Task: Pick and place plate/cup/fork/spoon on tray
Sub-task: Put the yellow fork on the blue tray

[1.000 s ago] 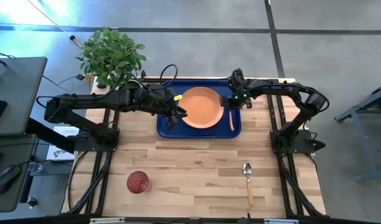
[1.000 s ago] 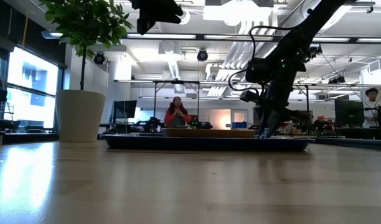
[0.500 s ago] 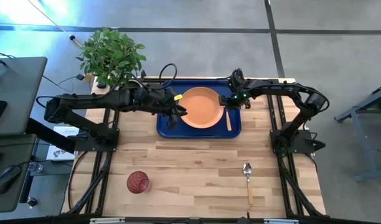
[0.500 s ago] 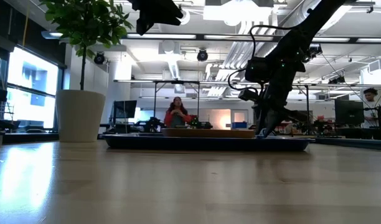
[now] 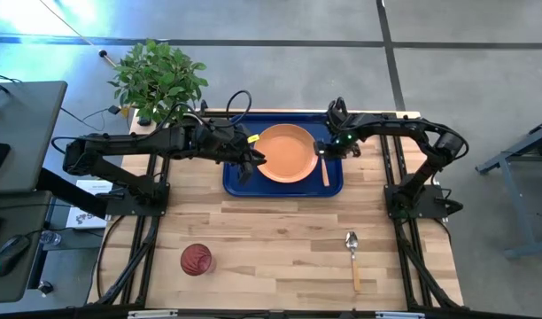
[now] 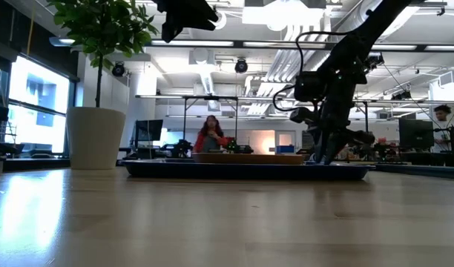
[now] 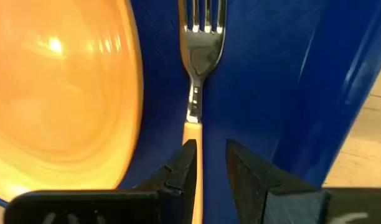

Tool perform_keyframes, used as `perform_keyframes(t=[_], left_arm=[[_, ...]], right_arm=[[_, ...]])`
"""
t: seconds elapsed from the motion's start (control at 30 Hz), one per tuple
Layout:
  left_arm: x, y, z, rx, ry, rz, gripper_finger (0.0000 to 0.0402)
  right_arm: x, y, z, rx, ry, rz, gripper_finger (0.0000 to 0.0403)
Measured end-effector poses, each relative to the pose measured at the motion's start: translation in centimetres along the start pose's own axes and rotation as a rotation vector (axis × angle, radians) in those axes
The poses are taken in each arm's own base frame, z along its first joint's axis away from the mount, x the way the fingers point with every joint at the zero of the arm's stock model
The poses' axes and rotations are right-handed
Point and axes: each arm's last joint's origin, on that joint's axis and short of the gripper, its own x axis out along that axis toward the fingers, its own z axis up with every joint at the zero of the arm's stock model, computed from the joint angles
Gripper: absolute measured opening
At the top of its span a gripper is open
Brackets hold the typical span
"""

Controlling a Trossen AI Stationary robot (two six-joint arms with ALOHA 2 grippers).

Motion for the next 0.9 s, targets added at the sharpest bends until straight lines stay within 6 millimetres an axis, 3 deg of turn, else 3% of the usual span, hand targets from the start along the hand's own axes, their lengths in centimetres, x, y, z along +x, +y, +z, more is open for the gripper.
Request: perform_keyframes(t=[0.33,0.9], left_arm=[[0.0,0.0,0.0,0.0,0.0,0.0,0.0078],[0.0,0.0,0.0,-0.001,0.0,-0.001,0.0078]], right_arm=[[0.5,0.9,-1.3,-0.06,-0.048,-0.109,0.0073],[1.0,1.8,-2.5,-0.069,-0.065,-0.141,0.0073]])
